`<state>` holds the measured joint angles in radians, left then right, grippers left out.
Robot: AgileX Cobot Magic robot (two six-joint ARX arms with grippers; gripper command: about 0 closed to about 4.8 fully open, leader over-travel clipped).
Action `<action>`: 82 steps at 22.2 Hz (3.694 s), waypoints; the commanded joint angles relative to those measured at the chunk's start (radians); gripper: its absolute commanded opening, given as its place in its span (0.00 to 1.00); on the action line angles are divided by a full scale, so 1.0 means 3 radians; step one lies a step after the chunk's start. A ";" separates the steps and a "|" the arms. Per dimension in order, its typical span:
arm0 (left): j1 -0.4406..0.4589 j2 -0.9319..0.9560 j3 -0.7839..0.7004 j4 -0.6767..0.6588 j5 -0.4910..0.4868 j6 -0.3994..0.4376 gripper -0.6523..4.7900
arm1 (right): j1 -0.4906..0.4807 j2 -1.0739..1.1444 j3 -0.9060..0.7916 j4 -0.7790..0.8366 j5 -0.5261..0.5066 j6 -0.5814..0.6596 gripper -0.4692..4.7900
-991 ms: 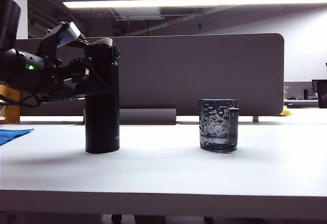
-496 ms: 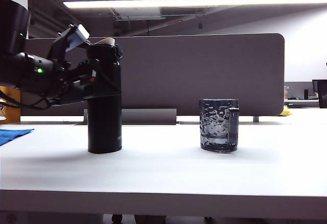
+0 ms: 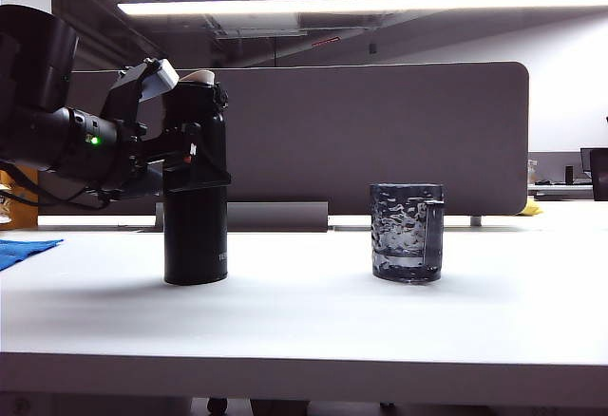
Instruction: Pick up the black thermos, pour some water into the cup, then place the black thermos back on the table.
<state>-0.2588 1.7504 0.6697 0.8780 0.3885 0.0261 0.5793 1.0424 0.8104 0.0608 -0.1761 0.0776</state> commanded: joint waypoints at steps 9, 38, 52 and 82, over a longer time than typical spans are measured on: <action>-0.0217 -0.0009 0.0582 -0.0228 0.0150 0.0118 0.40 | -0.0179 -0.0182 0.0017 -0.0482 0.0309 -0.0179 1.00; -0.0858 0.1017 0.2669 -0.1308 -0.0632 0.5328 0.11 | -0.0470 -0.0125 -0.0023 -0.1010 0.0062 -0.0338 0.09; -0.0936 0.1017 0.2670 -0.0749 -0.0908 0.6261 0.11 | -0.0467 -0.0125 -0.0292 -0.0881 -0.0095 -0.0239 0.08; -0.0944 0.1015 0.2667 -0.0483 -0.0918 0.5891 0.11 | -0.0467 -0.0125 -0.0292 -0.0862 -0.0094 -0.0342 0.09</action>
<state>-0.5385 2.0708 1.4597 0.6903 0.1154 1.8851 0.4385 1.0069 0.7200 -0.2153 -0.2024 -0.0200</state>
